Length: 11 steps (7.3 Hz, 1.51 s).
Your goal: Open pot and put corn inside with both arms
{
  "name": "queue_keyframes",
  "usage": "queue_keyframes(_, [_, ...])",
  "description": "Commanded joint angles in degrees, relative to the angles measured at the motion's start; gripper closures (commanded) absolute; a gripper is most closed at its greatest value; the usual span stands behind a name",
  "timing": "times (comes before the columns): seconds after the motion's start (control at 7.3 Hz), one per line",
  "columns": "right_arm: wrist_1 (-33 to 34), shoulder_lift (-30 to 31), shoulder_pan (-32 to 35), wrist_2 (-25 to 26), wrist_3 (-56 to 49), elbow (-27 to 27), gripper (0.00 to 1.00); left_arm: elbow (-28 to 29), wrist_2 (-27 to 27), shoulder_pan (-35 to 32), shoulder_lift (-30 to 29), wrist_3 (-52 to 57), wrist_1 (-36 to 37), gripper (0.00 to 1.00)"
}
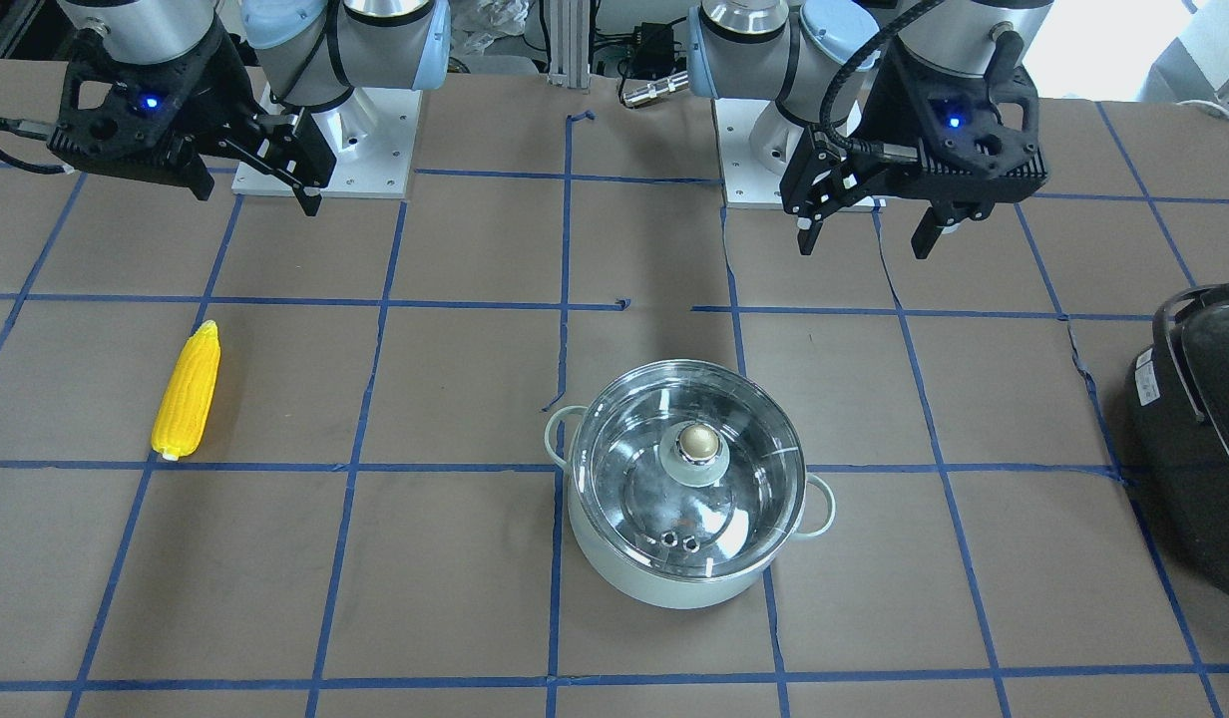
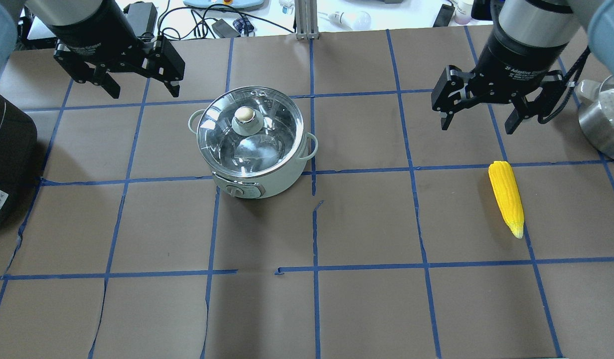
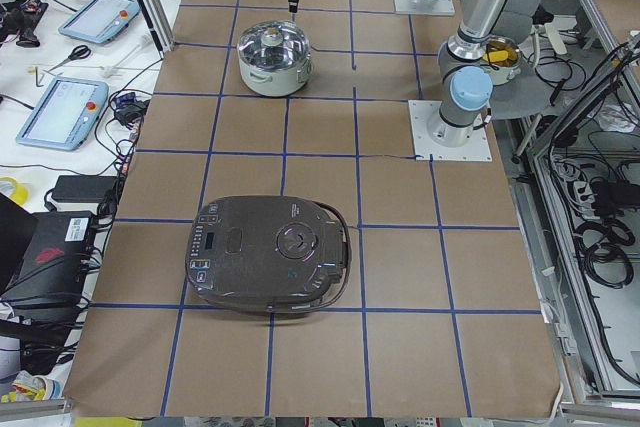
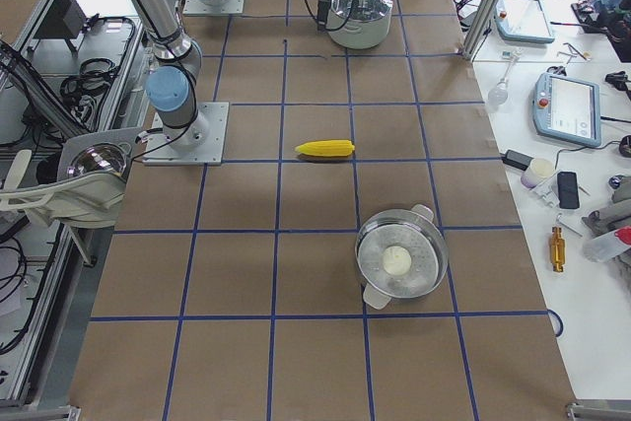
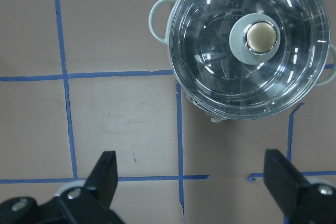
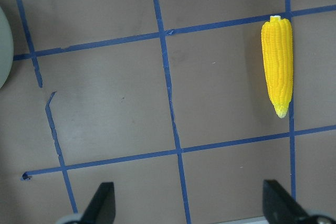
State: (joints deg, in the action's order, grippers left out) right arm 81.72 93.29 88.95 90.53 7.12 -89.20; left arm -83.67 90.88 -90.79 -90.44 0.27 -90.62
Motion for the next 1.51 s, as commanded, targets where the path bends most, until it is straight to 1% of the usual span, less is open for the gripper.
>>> queue_keyframes(0.0, [0.02,-0.13,0.0,0.08,0.0,-0.01,0.0,0.0,-0.09,0.0,-0.34,-0.1,0.0,0.01])
queue_keyframes(0.96, [0.55,-0.13,0.0,0.08,0.09,0.08,0.0,0.43,-0.18,0.0,-0.87,-0.18,0.0,0.0])
queue_keyframes(1.1, [0.63,-0.22,-0.09,0.08,0.0,0.0,0.0,0.44,-0.44,-0.18,-1.83,-1.92,0.43,0.0])
queue_keyframes(1.23, [0.9,-0.22,-0.09,0.08,0.0,-0.01,0.0,0.44,-1.58,-2.09,-3.93,-2.99,4.96,0.0])
queue_keyframes(1.37, [0.46,-0.48,-0.7,0.08,-0.7,-0.01,0.0,0.44,-1.41,-4.64,-7.43,-5.0,7.36,0.0])
